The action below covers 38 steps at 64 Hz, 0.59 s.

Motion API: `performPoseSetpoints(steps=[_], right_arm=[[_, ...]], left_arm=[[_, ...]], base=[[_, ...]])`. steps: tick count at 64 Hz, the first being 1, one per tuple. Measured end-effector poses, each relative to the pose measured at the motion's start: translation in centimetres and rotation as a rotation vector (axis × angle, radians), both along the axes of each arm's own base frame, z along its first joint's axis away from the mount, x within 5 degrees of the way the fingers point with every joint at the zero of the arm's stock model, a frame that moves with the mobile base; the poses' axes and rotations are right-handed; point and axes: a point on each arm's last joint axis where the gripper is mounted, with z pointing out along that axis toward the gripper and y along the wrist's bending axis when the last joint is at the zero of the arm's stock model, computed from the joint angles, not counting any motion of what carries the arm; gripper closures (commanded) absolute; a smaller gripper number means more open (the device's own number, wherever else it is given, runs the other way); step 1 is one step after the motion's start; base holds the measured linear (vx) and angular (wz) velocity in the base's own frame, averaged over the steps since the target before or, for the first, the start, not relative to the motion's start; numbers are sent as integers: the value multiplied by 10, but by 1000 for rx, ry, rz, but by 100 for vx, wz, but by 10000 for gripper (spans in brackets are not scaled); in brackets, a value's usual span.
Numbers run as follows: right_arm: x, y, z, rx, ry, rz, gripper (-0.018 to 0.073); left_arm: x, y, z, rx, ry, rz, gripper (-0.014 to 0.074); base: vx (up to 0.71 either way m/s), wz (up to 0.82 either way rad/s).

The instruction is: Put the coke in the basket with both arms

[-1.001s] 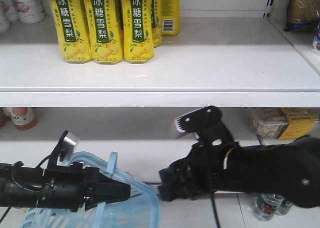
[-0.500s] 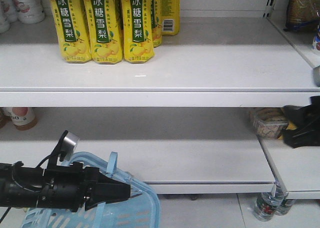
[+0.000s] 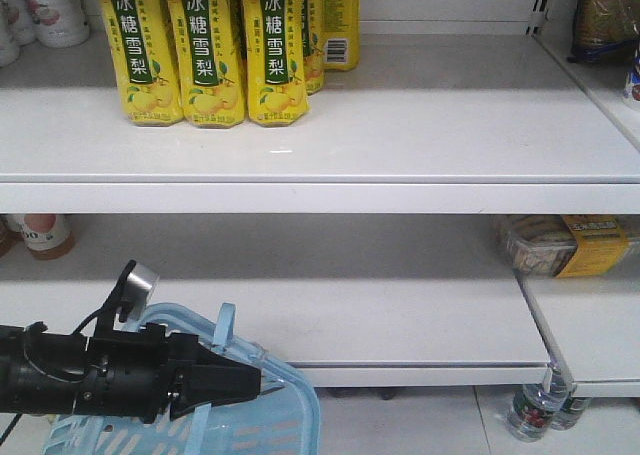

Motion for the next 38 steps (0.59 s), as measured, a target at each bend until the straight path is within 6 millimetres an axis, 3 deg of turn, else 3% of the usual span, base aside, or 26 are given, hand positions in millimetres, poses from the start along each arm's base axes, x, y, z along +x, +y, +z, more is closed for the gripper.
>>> performPoseSetpoints(steps=[14, 24, 38], right_arm=[[-32, -1, -44, 43, -14, -4, 234], [-44, -1, -52, 46, -85, -1, 234], [-43, 1, -60, 84, -80, 12, 234]], left_arm=[[0, 0, 0, 0, 0, 0, 603], [0, 0, 0, 0, 0, 0, 603], [0, 0, 0, 0, 0, 0, 603]], base=[[0, 0], [0, 0], [0, 0]])
